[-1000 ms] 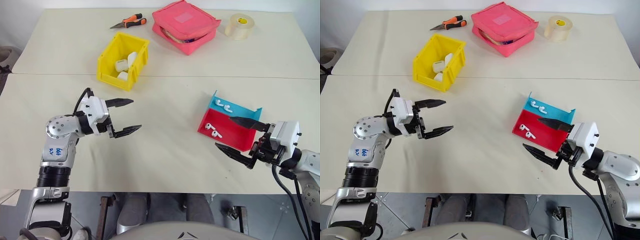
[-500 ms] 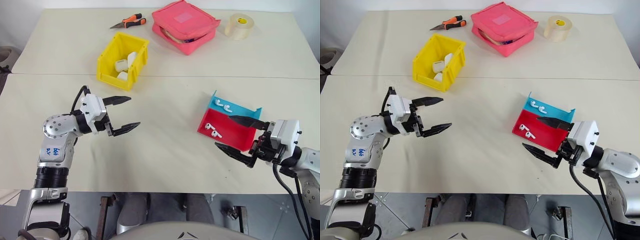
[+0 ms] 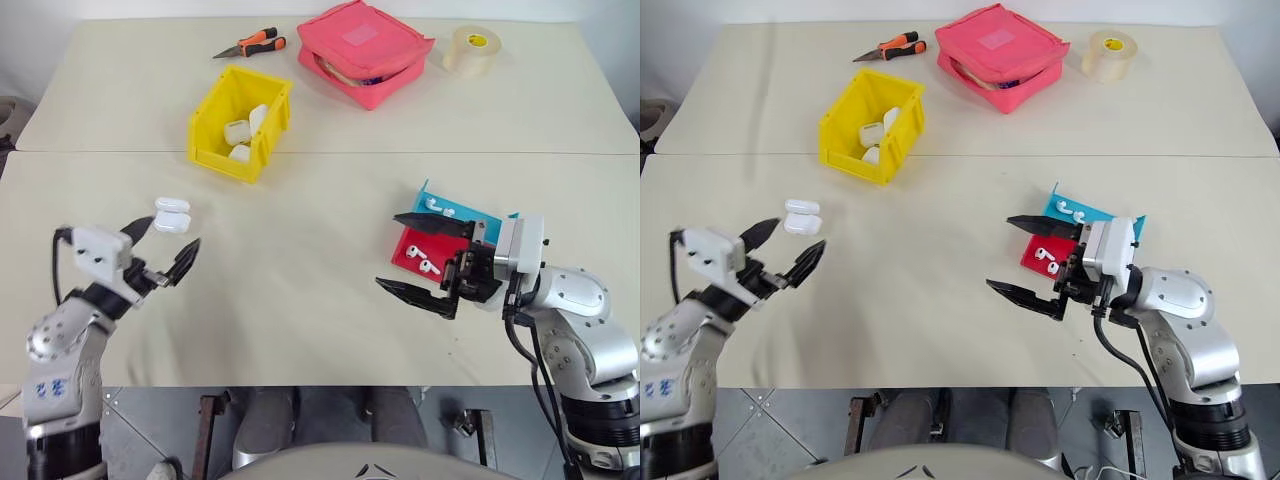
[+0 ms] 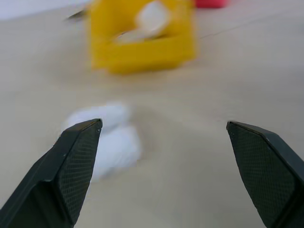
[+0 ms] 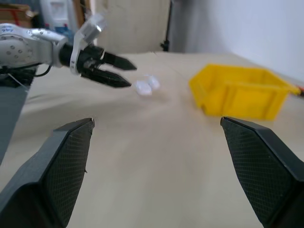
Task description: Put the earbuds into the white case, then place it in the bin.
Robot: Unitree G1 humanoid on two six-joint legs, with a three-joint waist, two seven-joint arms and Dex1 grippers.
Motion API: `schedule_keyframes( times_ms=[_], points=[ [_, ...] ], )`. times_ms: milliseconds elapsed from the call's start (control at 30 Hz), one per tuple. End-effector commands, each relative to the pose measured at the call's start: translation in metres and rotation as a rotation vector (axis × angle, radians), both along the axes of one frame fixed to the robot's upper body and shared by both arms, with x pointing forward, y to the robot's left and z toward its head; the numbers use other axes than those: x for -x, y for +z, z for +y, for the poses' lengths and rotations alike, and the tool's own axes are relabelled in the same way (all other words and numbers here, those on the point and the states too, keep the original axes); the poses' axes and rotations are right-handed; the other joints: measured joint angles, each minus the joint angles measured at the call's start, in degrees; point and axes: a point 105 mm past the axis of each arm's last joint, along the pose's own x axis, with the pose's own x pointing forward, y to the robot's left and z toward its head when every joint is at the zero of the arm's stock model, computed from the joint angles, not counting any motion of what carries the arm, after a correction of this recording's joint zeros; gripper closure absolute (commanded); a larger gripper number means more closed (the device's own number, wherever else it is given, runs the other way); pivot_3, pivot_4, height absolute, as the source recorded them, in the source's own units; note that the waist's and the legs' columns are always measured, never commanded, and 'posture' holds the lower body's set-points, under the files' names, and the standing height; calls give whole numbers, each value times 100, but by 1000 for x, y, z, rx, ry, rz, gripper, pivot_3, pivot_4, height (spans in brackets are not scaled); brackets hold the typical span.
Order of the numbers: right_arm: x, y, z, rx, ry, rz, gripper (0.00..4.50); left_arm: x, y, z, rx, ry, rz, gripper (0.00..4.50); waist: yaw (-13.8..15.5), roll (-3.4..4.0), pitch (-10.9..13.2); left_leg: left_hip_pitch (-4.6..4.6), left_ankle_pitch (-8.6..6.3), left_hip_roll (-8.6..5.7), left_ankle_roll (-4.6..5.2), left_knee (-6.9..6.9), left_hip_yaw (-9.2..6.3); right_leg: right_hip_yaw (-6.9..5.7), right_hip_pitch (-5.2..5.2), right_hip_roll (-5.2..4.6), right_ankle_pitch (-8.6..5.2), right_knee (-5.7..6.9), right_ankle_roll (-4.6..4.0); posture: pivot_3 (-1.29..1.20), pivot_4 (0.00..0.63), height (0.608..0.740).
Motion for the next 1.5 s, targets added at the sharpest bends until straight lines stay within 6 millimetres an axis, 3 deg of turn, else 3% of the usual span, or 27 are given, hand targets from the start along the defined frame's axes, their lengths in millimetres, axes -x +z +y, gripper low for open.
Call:
schedule_keyframes(
  times_ms=[33, 233, 333, 500, 733, 867, 1200, 1500],
  points=[
    [6, 9, 8, -15, 48, -78, 0, 18, 12, 13, -3, 142, -12, 29, 52, -1, 0, 0, 0, 1, -1, 0, 0, -1, -2, 0, -1, 1, -2, 0, 150, 740],
    [7, 10, 14, -19, 84, -88, 0, 26, 8, 17, 22, 203, 66, 29, 110, -1, -1, 1, -1, 1, -3, 2, 1, 0, -2, 2, -3, 5, -6, 0, 150, 740],
    [5, 6, 9, 1, 71, -69, 0, 13, 16, 12, 34, 183, 85, 29, 106, -1, -1, 0, -1, -1, -3, 1, 0, 0, -3, 2, -4, 7, -8, 0, 150, 740],
    [6, -1, -3, 42, 34, -25, 0, -11, 14, 18, 8, 213, 256, 29, 95, 0, -1, 2, -1, -4, -3, -1, 3, 3, -8, 3, -6, 16, -11, 0, 150, 740],
    [11, -4, -7, 48, 10, -2, 0, -45, 25, 5, -4, 158, 511, 29, 64, -2, -2, 1, -1, -6, -4, -2, 8, 9, -19, 5, -6, 25, -12, 0, 150, 740],
    [13, -4, -6, 45, -2, 0, 0, -56, 34, -6, 16, 139, 561, 29, 40, -3, -1, -5, 0, -6, -5, -5, 16, 16, -35, 5, -6, 27, -12, 0, 150, 740],
    [17, -5, -5, 37, -37, -1, 0, -79, 22, -4, -6, 178, 618, 29, 4, -3, -2, -6, 2, -5, -9, -5, 27, 28, -45, 6, -6, 33, -11, 0, 150, 740],
    [17, -5, -3, 26, -55, -1, 0, -78, 12, -8, -9, 181, 665, 29, 72, -3, -2, -5, 2, -6, -9, -2, 35, 36, -47, 6, -6, 38, -11, 0, 150, 740]
  ],
)
